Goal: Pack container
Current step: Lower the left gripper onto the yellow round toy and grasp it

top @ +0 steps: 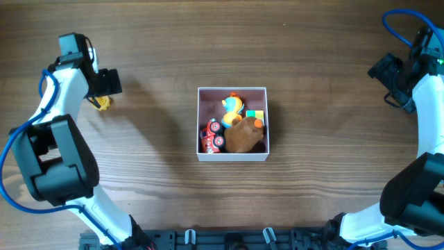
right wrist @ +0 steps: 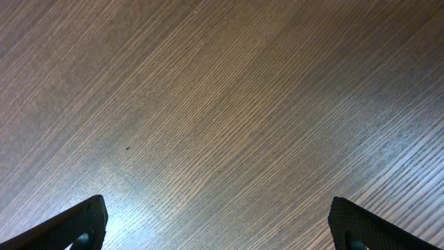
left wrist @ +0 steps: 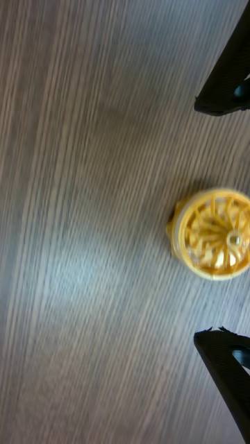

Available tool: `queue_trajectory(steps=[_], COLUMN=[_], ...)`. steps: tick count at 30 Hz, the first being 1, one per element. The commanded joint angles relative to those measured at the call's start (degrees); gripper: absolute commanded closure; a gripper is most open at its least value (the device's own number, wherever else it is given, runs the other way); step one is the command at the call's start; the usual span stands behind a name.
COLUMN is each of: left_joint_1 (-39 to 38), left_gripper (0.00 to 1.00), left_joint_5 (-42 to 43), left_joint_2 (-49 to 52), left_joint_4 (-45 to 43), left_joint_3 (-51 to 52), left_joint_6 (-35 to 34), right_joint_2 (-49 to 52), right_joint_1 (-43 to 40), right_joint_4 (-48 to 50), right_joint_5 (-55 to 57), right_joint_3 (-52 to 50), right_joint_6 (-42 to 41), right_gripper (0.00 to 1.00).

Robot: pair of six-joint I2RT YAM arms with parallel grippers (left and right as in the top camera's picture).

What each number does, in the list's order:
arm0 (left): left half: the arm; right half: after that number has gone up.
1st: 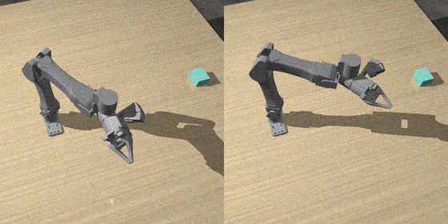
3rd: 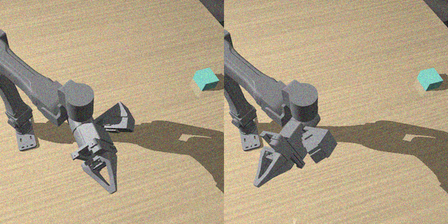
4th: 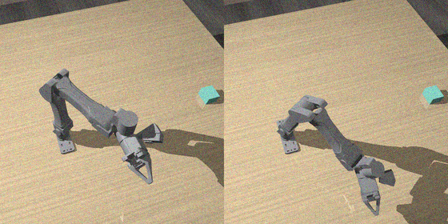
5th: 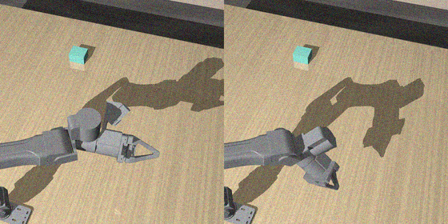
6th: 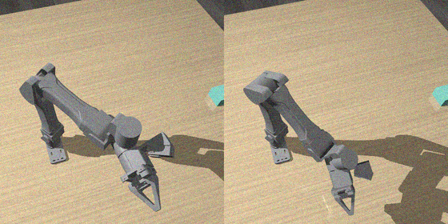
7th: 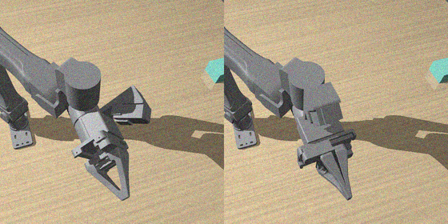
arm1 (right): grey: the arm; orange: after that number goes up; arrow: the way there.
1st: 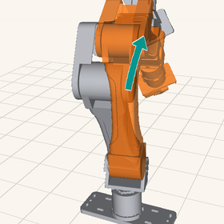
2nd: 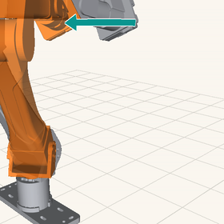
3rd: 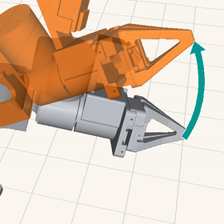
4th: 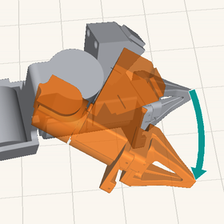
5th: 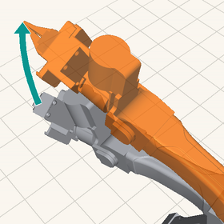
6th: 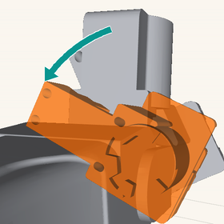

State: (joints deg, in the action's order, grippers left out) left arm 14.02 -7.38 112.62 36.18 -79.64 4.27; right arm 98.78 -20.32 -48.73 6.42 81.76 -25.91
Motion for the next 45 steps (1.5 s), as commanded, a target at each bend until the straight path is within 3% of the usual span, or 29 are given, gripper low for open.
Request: queue_trajectory(steps=[1, 6, 18, 45], left_joint_1=[2.73, 5.07, 5.07, 2.27], left_gripper=[0.0, 0.0, 0.0, 0.0], left_joint_5=[0.87, 7.06, 11.04, 9.25], left_joint_2=[0.9, 2.27, 4.76, 4.94], left_joint_4=[-0.92, -0.94, -0.09, 0.68], left_joint_3=[0.68, 0.68, 0.68, 2.45], left_joint_6=[1.51, 3.06, 6.01, 4.07], right_joint_2=[0.39, 0.39, 0.39, 0.39], right_joint_1=[0.2, 0.2, 0.2, 0.2], right_joint_4=[0.13, 0.15, 0.13, 0.13], right_joint_5=[-0.04, -0.04, -0.07, -0.04], right_joint_3=[-0.15, -0.15, -0.15, -0.15], right_joint_6=[-1.07, -1.07, -1.05, -1.07], right_gripper=[0.0, 0.0, 0.0, 0.0])
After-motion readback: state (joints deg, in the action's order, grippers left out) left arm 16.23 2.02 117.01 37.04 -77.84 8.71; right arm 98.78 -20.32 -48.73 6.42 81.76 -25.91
